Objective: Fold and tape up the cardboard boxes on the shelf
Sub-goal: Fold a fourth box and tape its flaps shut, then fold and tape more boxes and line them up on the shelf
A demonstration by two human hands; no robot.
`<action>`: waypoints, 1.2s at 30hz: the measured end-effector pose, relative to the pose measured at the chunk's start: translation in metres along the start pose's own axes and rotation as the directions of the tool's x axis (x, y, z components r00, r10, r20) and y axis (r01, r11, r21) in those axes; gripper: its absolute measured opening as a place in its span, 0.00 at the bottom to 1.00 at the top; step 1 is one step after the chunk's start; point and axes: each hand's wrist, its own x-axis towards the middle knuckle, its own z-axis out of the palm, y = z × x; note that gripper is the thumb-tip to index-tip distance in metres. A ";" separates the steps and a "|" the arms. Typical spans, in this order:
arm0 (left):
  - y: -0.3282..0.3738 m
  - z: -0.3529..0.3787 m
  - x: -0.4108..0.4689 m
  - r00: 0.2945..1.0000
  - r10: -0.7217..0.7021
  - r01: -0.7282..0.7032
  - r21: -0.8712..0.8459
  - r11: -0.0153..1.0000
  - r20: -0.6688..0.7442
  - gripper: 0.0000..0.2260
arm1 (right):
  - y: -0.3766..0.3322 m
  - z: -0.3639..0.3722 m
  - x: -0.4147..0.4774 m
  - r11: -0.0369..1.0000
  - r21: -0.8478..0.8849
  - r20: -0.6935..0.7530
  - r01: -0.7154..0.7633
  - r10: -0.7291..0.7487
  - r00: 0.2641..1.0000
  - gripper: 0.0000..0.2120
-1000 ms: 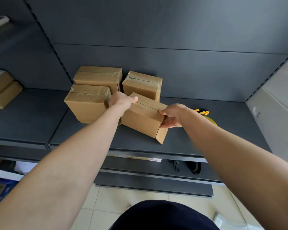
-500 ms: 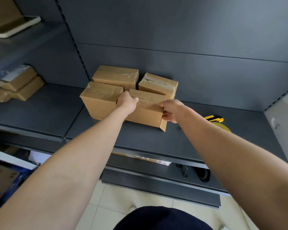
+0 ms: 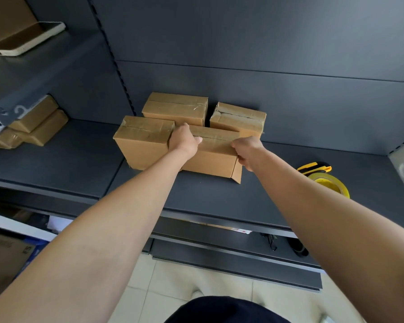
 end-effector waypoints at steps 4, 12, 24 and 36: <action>-0.004 -0.006 -0.002 0.999 0.036 -0.036 -0.026 0.999 0.009 0.23 | 0.001 -0.001 -0.006 0.985 -0.156 -0.072 0.070 -0.082 0.994 0.13; 0.003 -0.036 -0.022 0.970 0.191 -0.182 0.076 0.980 -0.148 0.16 | -0.023 0.000 -0.041 0.784 -0.478 0.015 0.397 -0.444 0.896 0.16; -0.014 -0.134 -0.168 0.924 0.291 -0.071 0.637 0.768 -0.249 0.15 | -0.053 0.020 -0.159 -0.203 -0.651 0.652 0.731 -0.642 0.403 0.10; -0.109 -0.181 -0.371 0.850 -0.198 0.504 0.643 0.576 -0.488 0.16 | 0.012 0.113 -0.318 -0.600 -0.123 0.897 0.790 -0.408 -0.171 0.08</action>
